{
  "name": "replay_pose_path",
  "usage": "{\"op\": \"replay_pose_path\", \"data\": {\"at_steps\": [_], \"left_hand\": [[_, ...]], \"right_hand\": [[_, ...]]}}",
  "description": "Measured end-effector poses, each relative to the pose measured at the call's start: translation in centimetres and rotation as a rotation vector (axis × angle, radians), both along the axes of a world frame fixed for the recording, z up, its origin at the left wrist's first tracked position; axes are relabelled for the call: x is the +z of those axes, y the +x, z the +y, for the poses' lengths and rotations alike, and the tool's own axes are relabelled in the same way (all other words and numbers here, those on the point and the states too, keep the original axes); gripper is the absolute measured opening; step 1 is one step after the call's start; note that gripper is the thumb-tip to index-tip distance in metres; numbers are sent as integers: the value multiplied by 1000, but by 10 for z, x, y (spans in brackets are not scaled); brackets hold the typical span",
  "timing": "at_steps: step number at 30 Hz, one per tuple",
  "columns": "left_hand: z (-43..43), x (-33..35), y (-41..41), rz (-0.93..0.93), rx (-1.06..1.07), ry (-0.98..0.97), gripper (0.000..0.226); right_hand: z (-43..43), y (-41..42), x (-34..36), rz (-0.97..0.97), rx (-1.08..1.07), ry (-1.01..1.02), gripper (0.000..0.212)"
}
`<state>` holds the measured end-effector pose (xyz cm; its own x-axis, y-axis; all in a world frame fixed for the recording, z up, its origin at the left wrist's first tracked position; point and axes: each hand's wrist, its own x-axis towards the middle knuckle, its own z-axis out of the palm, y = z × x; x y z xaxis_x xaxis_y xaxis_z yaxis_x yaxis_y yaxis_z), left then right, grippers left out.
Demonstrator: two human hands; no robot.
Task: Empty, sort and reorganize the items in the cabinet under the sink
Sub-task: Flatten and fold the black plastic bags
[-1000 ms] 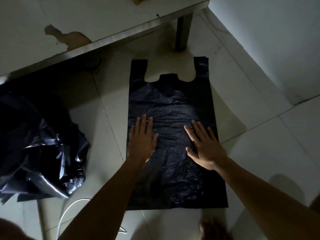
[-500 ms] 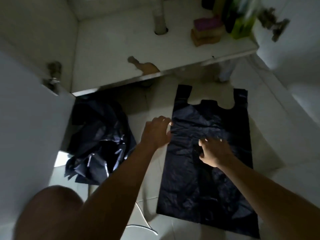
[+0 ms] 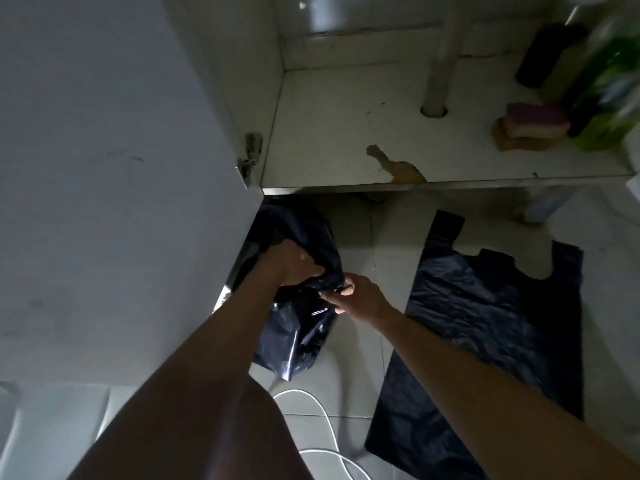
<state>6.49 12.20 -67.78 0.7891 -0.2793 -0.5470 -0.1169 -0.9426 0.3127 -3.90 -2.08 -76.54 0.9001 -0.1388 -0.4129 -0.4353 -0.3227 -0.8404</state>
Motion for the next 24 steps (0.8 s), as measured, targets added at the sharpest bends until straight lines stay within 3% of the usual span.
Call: {"op": "replay_pose_path", "data": {"at_steps": [2, 4, 6, 9, 11, 13, 15, 19, 21, 24], "left_hand": [[4, -10, -3, -78, 65, -104, 45], [7, -17, -3, -112, 162, -182, 42], [7, -22, -1, -133, 179, -164, 42], [7, -31, 1, -34, 126, -213, 60], [4, -37, -2, 42, 168, -366, 46], [-1, -42, -7, -12, 258, -518, 22], [-6, -42, -7, -109, 314, -580, 10], [-7, -27, 2, -278, 313, -565, 5], [-7, -17, 9, -342, 329, -568, 13], [-7, -3, 14, -427, 321, -544, 6]], "right_hand": [[8, 2, -3, -17, -101, 15, 24], [13, 3, -2, -37, -122, -97, 18], [15, 2, -1, -56, -121, -145, 19], [18, 0, 0, -52, -187, 122, 19], [20, 0, 4, -34, -198, 274, 27], [19, 0, 6, -37, -164, 315, 38], [19, 2, 7, -42, -146, 345, 35], [14, 3, 3, -51, -193, 222, 20], [10, 0, 1, -53, -213, 123, 19], [9, -3, -2, -58, -259, 67, 22]]}}
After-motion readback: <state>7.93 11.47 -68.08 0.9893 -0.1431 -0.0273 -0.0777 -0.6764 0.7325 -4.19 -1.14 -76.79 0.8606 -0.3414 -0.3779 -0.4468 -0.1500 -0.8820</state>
